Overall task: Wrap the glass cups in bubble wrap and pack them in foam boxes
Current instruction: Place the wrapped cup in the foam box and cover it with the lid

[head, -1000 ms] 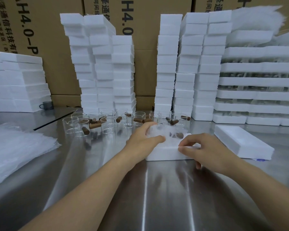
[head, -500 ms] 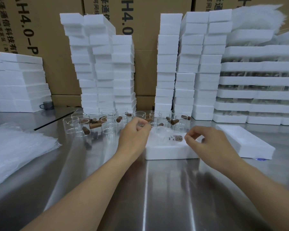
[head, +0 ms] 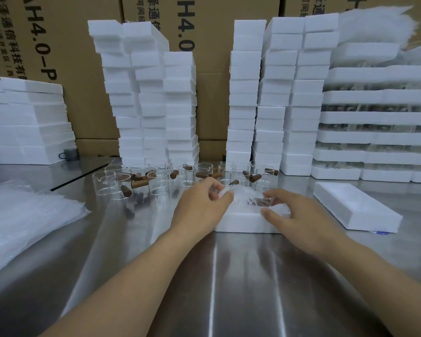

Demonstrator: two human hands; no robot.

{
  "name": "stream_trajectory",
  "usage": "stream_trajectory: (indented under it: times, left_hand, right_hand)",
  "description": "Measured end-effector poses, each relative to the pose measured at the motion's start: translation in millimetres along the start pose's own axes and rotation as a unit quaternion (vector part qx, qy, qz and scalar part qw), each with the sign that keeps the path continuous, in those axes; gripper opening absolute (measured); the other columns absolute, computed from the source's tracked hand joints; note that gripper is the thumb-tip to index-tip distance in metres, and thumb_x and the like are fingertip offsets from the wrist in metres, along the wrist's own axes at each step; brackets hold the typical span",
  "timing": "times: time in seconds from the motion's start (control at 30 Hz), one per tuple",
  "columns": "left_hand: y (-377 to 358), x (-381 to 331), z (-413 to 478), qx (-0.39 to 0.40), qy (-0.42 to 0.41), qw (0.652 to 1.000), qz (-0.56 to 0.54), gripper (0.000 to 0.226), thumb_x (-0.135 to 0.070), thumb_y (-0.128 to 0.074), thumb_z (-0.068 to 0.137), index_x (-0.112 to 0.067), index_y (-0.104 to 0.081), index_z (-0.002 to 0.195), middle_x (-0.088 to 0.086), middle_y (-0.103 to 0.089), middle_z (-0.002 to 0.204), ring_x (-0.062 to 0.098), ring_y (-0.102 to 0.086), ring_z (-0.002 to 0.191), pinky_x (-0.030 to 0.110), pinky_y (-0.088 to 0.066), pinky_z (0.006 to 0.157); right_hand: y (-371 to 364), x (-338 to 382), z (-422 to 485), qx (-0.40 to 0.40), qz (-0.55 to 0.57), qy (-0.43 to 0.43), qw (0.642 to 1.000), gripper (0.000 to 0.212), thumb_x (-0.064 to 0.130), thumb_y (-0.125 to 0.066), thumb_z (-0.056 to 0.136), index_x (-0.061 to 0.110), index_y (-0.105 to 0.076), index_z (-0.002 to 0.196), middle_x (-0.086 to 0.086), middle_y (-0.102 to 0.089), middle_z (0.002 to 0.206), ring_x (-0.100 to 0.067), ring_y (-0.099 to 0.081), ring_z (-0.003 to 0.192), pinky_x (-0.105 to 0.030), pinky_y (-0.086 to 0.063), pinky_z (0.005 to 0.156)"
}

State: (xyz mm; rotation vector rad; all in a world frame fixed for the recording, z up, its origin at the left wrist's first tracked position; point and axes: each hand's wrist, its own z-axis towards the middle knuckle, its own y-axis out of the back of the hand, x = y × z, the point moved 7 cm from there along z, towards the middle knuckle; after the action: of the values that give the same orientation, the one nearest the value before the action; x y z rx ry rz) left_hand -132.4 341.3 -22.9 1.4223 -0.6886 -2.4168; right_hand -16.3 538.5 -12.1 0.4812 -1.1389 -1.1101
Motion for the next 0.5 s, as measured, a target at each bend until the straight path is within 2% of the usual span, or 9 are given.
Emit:
stream_trajectory:
  times: [0.13,0.2,0.33,0.4,0.5]
  left_hand:
    - [-2,1,1,0.008,-0.007,1.000,-0.003,0.025,-0.060,-0.060,0.093,-0.040,-0.068,0.106,-0.018,-0.067,0.104,0.002,-0.062,0.097,0.028,-0.051,0.080]
    - [-6,3,1,0.022,-0.003,1.000,-0.012,0.022,-0.054,-0.057,0.099,-0.039,-0.067,0.111,-0.018,-0.066,0.112,0.004,-0.062,0.105,0.023,-0.047,0.080]
    - [-14,5,1,0.061,0.010,0.997,-0.035,0.019,-0.046,-0.049,0.109,-0.038,-0.062,0.120,-0.017,-0.062,0.125,0.007,-0.057,0.117,0.016,-0.040,0.081]
    - [-15,7,2,0.068,0.013,0.997,-0.043,0.019,-0.045,-0.047,0.110,-0.037,-0.062,0.119,-0.017,-0.061,0.124,0.003,-0.056,0.113,0.016,-0.039,0.079]
    - [-16,8,4,0.072,0.012,0.996,-0.055,0.018,-0.040,-0.047,0.111,-0.035,-0.062,0.118,-0.018,-0.061,0.120,-0.006,-0.053,0.106,0.015,-0.037,0.076]
  right_hand:
    - [1,0,0,-0.016,0.023,0.001,1.000,0.026,0.047,-0.062,0.097,0.042,-0.064,0.122,0.016,-0.067,0.117,-0.007,-0.057,0.099,-0.023,-0.038,0.080]
    - [2,-1,0,-0.024,0.043,0.003,0.999,0.015,0.046,-0.063,0.097,0.042,-0.064,0.111,0.017,-0.068,0.108,-0.001,-0.058,0.093,-0.014,-0.037,0.074]
    - [3,0,0,-0.037,0.067,-0.001,0.997,0.006,0.041,-0.066,0.096,0.039,-0.065,0.102,0.012,-0.070,0.097,0.001,-0.060,0.093,-0.008,-0.036,0.071]
    - [2,0,1,-0.037,0.077,-0.005,0.996,0.006,0.039,-0.068,0.095,0.037,-0.067,0.101,0.011,-0.070,0.095,-0.002,-0.062,0.095,-0.010,-0.038,0.073]
    - [0,-2,2,-0.029,0.093,-0.009,0.995,0.005,0.037,-0.071,0.094,0.033,-0.069,0.097,0.009,-0.071,0.094,-0.008,-0.065,0.096,-0.023,-0.046,0.081]
